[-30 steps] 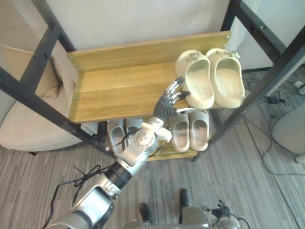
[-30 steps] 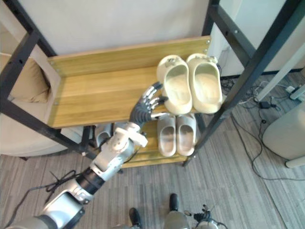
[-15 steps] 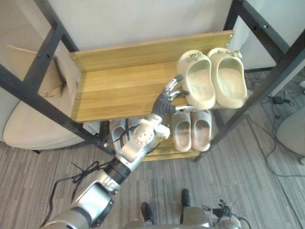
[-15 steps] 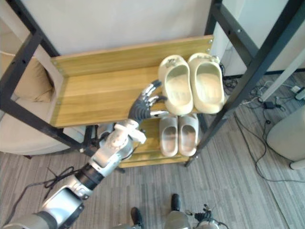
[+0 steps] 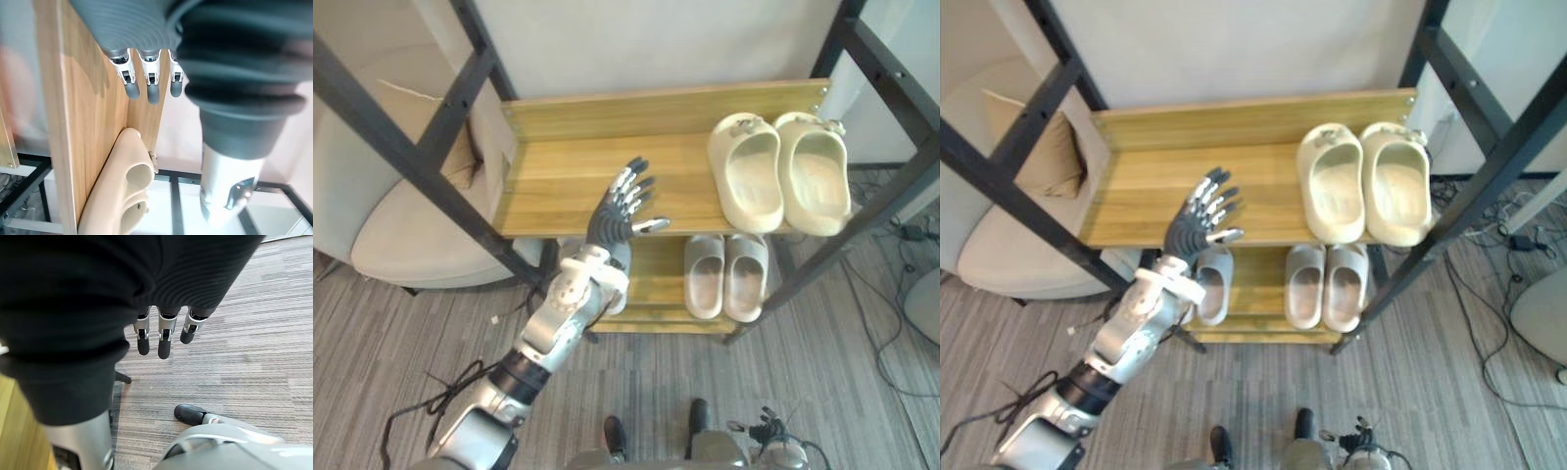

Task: Organize the slippers on the shoe rack

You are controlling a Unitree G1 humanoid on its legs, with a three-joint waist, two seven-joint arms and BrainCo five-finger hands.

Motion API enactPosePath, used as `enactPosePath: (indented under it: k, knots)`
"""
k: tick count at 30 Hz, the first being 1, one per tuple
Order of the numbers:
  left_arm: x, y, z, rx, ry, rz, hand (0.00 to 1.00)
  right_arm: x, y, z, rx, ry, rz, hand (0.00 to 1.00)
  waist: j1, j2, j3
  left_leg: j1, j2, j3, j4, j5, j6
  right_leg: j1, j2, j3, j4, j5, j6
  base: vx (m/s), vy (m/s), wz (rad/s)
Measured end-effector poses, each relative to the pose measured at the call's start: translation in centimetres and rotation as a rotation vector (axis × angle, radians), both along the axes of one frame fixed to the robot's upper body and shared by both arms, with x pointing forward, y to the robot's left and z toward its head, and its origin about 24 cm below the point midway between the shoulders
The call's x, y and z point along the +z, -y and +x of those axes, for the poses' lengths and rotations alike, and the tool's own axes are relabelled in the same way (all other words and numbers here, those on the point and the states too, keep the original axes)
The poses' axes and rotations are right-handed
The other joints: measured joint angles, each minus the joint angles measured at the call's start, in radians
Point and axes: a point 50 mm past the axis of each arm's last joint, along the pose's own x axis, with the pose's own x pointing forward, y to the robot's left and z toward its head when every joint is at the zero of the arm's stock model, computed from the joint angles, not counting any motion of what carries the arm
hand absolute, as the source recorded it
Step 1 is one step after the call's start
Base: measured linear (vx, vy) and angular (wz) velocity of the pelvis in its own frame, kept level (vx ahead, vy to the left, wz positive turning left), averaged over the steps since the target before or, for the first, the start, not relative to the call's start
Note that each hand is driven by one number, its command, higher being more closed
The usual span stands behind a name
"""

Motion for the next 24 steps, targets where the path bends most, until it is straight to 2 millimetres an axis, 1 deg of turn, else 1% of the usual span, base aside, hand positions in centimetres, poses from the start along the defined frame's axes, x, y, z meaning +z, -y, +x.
enactPosePath:
  k: [1, 4, 5, 7, 8, 10, 12, 13, 15, 16, 17, 19, 20, 21, 24]
  knots:
    - [-0.2, 0.0, -0.2, -0.011, -0.006, -0.004, 0.0, 0.0, 0.0, 0.0, 0.002, -0.001, 0.002, 0.0, 0.002, -0.002, -0.001, 0.0, 0.0, -0.004, 0.0, 0.0, 0.0, 0.001, 0.0, -0.002, 0.0, -0.001, 0.0, 0.0, 0.003, 0.13]
    - [-1.6, 0.4, -2.0, -0.084, -0.055, -0.004, 0.0, -0.2, -0.3, -0.2, 0.037, -0.02, 0.007, 0.0, 0.004, -0.016, -0.009, 0.002, 0.0, -0.024, 0.0, 0.001, 0.0, 0.017, -0.001, -0.028, 0.0, -0.01, -0.001, 0.01, 0.001, 0.21]
    - [-2.1, 0.2, -2.8, -0.106, -0.075, -0.018, 0.0, -0.2, -0.5, -0.1, 0.058, -0.023, 0.007, 0.0, 0.011, -0.023, -0.014, 0.001, 0.001, -0.026, 0.0, 0.001, 0.0, 0.017, 0.0, -0.029, 0.0, -0.011, -0.001, 0.01, 0.002, 0.11]
    - [-2.7, 0.0, -3.7, -0.118, -0.1, -0.032, 0.0, -0.3, -0.7, -0.1, 0.075, -0.029, 0.011, 0.0, 0.027, -0.03, -0.02, 0.001, 0.0, -0.027, 0.0, 0.001, 0.0, 0.017, 0.0, -0.029, 0.0, -0.012, -0.001, 0.0, 0.0, 0.0]
    - [-3.0, -0.1, -3.9, -0.119, -0.109, -0.035, 0.0, -0.3, -0.7, -0.2, 0.077, -0.03, 0.011, 0.0, 0.03, -0.031, -0.022, 0.001, 0.0, -0.027, 0.0, 0.001, 0.0, 0.017, 0.0, -0.029, 0.0, -0.012, -0.001, 0.0, 0.0, 0.0]
    - [-4.6, -0.6, -4.9, -0.115, -0.185, -0.052, 0.0, -0.5, -0.8, -0.4, 0.08, -0.047, 0.014, 0.0, 0.042, -0.039, -0.031, 0.001, -0.001, -0.03, 0.0, 0.001, 0.0, 0.017, 0.0, -0.03, 0.0, -0.014, -0.001, 0.02, 0.007, 0.01]
    - [-6.9, -1.4, -6.4, -0.092, -0.294, -0.053, 0.0, -0.6, -0.9, -0.6, 0.092, -0.055, 0.013, 0.0, 0.049, -0.045, -0.044, 0.001, -0.002, -0.04, 0.0, 0.001, 0.001, 0.02, 0.0, -0.033, 0.0, -0.017, 0.001, 0.04, 0.009, 0.06]
    - [-7.7, -1.6, -6.8, -0.085, -0.33, -0.049, 0.0, -0.6, -0.9, -0.6, 0.103, -0.058, 0.009, 0.0, 0.05, -0.046, -0.047, 0.001, -0.002, -0.042, 0.0, 0.001, 0.001, 0.022, 0.0, -0.035, 0.0, -0.018, 0.002, 0.05, 0.01, 0.11]
    - [-10.9, -2.7, -7.9, -0.04, -0.466, -0.016, 0.0, -0.6, -1.0, -0.6, 0.128, -0.063, 0.001, 0.0, 0.055, -0.047, -0.054, 0.003, -0.002, -0.044, 0.0, 0.001, 0.0, 0.029, -0.001, -0.044, 0.0, -0.022, 0.003, 0.03, 0.011, 0.12]
    - [-11.9, -3.1, -8.2, -0.024, -0.509, 0.001, 0.0, -0.6, -1.1, -0.5, 0.132, -0.062, 0.002, 0.0, 0.057, -0.049, -0.057, 0.004, -0.002, -0.045, 0.0, 0.001, 0.0, 0.03, -0.001, -0.045, 0.0, -0.023, 0.004, 0.01, 0.01, 0.07]
    - [-13.6, -3.9, -8.7, 0.006, -0.581, 0.033, 0.0, -0.6, -1.1, -0.4, 0.137, -0.061, 0.003, 0.0, 0.063, -0.052, -0.059, 0.004, -0.002, -0.045, 0.0, 0.001, 0.0, 0.03, -0.001, -0.045, 0.0, -0.023, 0.003, 0.0, 0.0, 0.0]
    - [-16.1, -5.2, -9.4, 0.066, -0.67, 0.116, 0.0, -0.6, -1.2, -0.3, 0.145, -0.059, 0.004, 0.0, 0.073, -0.057, -0.062, 0.003, -0.002, -0.045, 0.0, 0.001, 0.0, 0.03, -0.001, -0.046, 0.0, -0.023, 0.003, 0.0, 0.0, 0.0]
    - [-16.8, -5.6, -9.6, 0.086, -0.696, 0.133, 0.0, -0.5, -1.3, -0.2, 0.146, -0.057, 0.005, 0.0, 0.075, -0.058, -0.063, 0.003, -0.002, -0.045, 0.0, 0.001, 0.0, 0.03, -0.001, -0.046, 0.0, -0.023, 0.003, 0.0, 0.0, 0.0]
    - [-18.3, -6.5, -10.1, 0.132, -0.749, 0.175, 0.0, -0.5, -1.4, 0.0, 0.147, -0.053, 0.007, 0.0, 0.078, -0.061, -0.064, 0.003, -0.002, -0.045, 0.0, 0.001, 0.0, 0.03, -0.001, -0.046, 0.0, -0.024, 0.003, 0.0, 0.0, 0.0]
    - [-21.4, -8.2, -11.4, 0.22, -0.873, 0.284, 0.0, -0.5, -1.7, 0.2, 0.149, -0.045, 0.014, 0.0, 0.083, -0.069, -0.07, 0.003, -0.002, -0.045, 0.0, 0.001, 0.0, 0.031, -0.001, -0.047, 0.0, -0.024, 0.004, 0.0, 0.0, 0.0]
